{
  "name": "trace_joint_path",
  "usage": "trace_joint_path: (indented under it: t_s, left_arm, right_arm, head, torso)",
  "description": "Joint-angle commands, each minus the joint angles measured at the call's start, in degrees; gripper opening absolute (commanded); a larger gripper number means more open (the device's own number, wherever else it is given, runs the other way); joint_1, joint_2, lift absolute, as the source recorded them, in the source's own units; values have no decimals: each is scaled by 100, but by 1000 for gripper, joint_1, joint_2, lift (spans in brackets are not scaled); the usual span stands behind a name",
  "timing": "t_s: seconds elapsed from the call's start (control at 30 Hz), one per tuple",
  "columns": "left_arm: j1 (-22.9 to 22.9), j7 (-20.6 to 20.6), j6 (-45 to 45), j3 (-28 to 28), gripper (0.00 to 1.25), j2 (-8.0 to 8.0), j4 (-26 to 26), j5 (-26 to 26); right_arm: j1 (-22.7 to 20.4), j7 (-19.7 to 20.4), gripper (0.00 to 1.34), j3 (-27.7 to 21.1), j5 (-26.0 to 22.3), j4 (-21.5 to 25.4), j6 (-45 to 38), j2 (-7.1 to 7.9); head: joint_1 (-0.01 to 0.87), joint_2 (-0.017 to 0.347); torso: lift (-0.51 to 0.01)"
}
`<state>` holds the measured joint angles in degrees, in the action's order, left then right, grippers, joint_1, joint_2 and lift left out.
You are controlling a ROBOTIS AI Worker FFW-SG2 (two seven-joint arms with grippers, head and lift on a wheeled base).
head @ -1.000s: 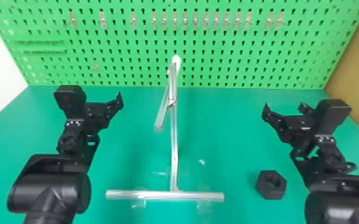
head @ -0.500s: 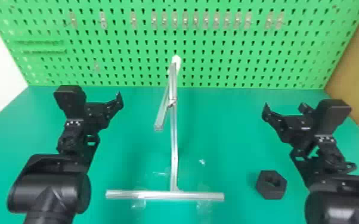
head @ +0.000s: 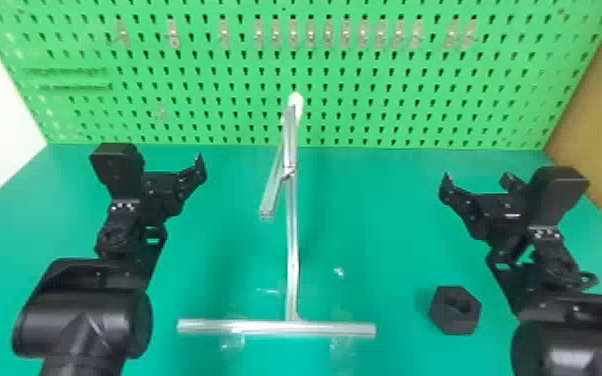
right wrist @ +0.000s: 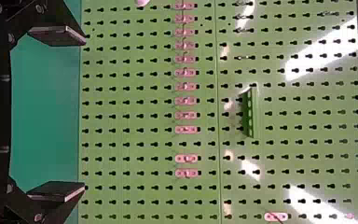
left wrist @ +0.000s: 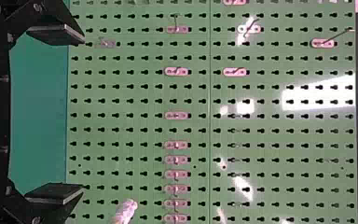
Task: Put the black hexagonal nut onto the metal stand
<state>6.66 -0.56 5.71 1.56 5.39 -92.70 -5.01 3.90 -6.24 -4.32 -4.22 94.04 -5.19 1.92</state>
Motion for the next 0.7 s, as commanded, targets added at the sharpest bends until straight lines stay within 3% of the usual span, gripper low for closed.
trace_joint_path:
  t_s: [0.0,0.53,0.67]
  left_arm:
    - [2,-5,0,2,1089,5,6,0]
    - [2,-5,0,-6,1089,-3,-2,0]
    - [2,4,0,-6,1089,5,-2,0]
  right_arm:
    - [6,0,1140,1,0,0,0,10]
    - [6,0,1141,10,0,0,-9,19]
    - [32,-9,1135,10,-70,0,-334,19]
  head:
    - [693,81]
    - [693,81]
    - [693,81]
  torso:
    - [-1]
    - [-1]
    - [-1]
